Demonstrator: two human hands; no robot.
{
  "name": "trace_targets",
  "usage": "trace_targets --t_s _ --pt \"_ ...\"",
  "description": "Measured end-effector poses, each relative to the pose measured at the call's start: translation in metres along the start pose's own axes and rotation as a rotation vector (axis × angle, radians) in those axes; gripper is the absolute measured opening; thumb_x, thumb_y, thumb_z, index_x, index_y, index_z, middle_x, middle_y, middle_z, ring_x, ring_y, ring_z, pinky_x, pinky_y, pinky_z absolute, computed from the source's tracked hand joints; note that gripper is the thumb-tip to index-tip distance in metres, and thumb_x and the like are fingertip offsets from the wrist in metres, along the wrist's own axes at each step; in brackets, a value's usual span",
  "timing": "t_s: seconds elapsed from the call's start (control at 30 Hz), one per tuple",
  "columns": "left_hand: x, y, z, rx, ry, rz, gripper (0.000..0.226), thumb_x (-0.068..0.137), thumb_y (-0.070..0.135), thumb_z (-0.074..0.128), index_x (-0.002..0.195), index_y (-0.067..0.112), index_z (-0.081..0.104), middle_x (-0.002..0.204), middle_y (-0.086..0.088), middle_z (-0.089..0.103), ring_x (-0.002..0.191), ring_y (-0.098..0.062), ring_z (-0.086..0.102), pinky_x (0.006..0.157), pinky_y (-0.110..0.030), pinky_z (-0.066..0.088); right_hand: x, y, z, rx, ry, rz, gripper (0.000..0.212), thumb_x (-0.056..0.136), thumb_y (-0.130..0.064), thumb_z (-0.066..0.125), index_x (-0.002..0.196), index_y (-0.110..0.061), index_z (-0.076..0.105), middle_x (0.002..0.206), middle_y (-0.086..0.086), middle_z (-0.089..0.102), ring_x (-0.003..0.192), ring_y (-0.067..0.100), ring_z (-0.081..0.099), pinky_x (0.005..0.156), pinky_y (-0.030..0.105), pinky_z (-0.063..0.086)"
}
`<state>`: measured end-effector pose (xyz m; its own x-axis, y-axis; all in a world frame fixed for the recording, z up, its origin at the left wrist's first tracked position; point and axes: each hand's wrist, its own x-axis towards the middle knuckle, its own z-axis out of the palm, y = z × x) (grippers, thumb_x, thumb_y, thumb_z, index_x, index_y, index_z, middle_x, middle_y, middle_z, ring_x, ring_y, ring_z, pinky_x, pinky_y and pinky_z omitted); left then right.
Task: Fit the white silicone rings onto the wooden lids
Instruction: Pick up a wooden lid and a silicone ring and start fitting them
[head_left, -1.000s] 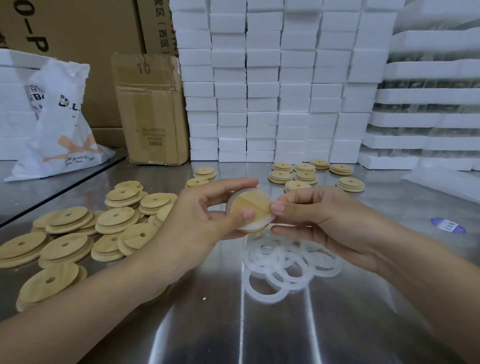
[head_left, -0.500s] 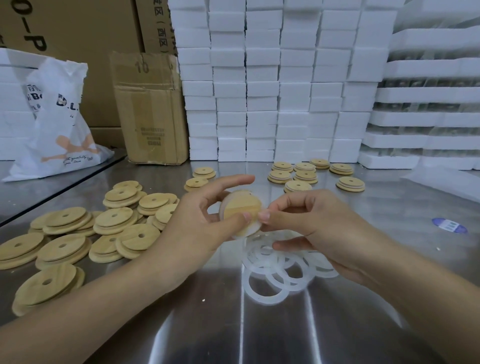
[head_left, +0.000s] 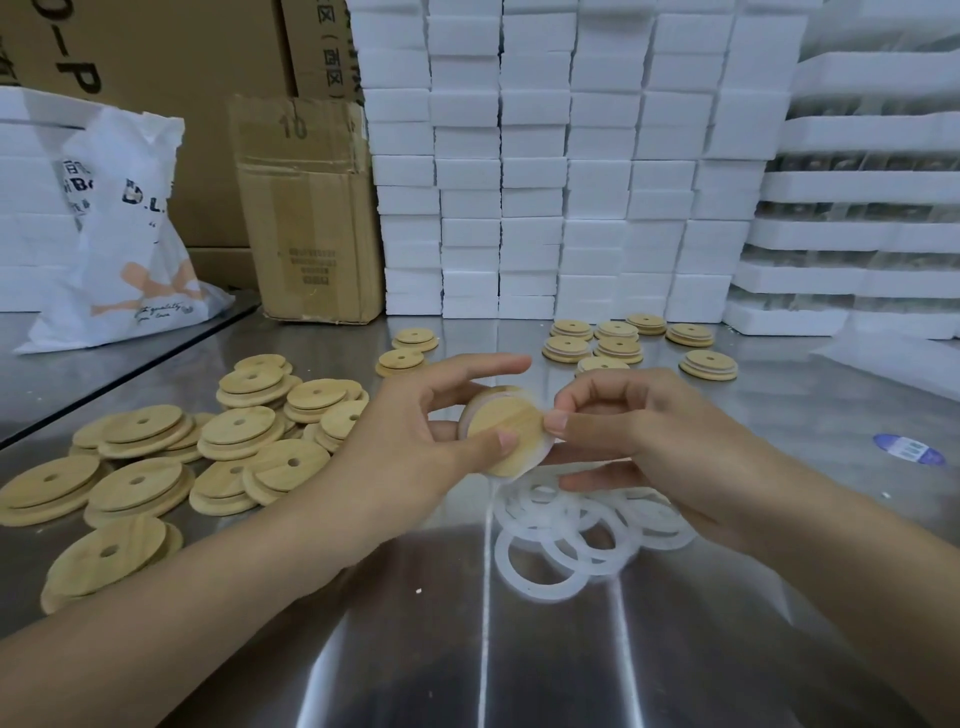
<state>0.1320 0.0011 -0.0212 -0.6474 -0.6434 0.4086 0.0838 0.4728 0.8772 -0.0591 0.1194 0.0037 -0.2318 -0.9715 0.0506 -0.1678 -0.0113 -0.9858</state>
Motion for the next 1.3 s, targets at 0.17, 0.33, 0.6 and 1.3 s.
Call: trace_targets --t_s 0.17,0.33,0.6,1.3 --pt "-0.001 0.003 0.0 -0.074 0.008 -0.048 0.055 0.09 -0.003 0.081 0.13 0.035 0.076 0.115 -0.009 0.077 0.092 -0.027 0.081 0.083 -0.035 0.066 0.001 0.001 -0.004 0.012 -0.042 0.025 0.017 0.093 -0.017 0.078 0.099 -0.002 0.072 0.101 0.013 0.082 0.098 0.025 0.08 0.078 0.04 0.068" --pt "-0.001 0.004 0.0 -0.132 0.029 -0.089 0.055 0.091 -0.007 0.078 0.129 0.033 0.077 0.122 -0.019 0.069 0.092 -0.021 0.078 0.075 -0.026 0.063 0.002 0.007 0.0 -0.098 0.002 -0.049 0.016 0.087 -0.024 0.085 0.09 -0.009 0.079 0.095 0.01 0.081 0.095 0.021 0.08 0.066 0.036 0.066" --pt "-0.002 -0.004 0.001 0.151 -0.069 0.004 0.054 0.092 0.007 0.082 0.125 0.049 0.074 0.118 0.009 0.075 0.096 -0.019 0.08 0.087 -0.035 0.066 0.006 0.014 0.005 -0.249 0.102 -0.157 0.015 0.096 -0.024 0.078 0.083 -0.017 0.078 0.091 0.0 0.08 0.088 0.015 0.08 0.068 0.045 0.068" --pt "0.001 0.001 -0.002 -0.097 -0.003 -0.109 0.05 0.092 -0.001 0.079 0.128 0.034 0.077 0.125 -0.007 0.072 0.097 -0.019 0.079 0.082 -0.036 0.067 0.005 0.01 -0.005 -0.248 -0.04 -0.162 0.01 0.098 -0.021 0.074 0.091 -0.014 0.077 0.1 0.003 0.079 0.101 0.025 0.073 0.081 0.041 0.066"
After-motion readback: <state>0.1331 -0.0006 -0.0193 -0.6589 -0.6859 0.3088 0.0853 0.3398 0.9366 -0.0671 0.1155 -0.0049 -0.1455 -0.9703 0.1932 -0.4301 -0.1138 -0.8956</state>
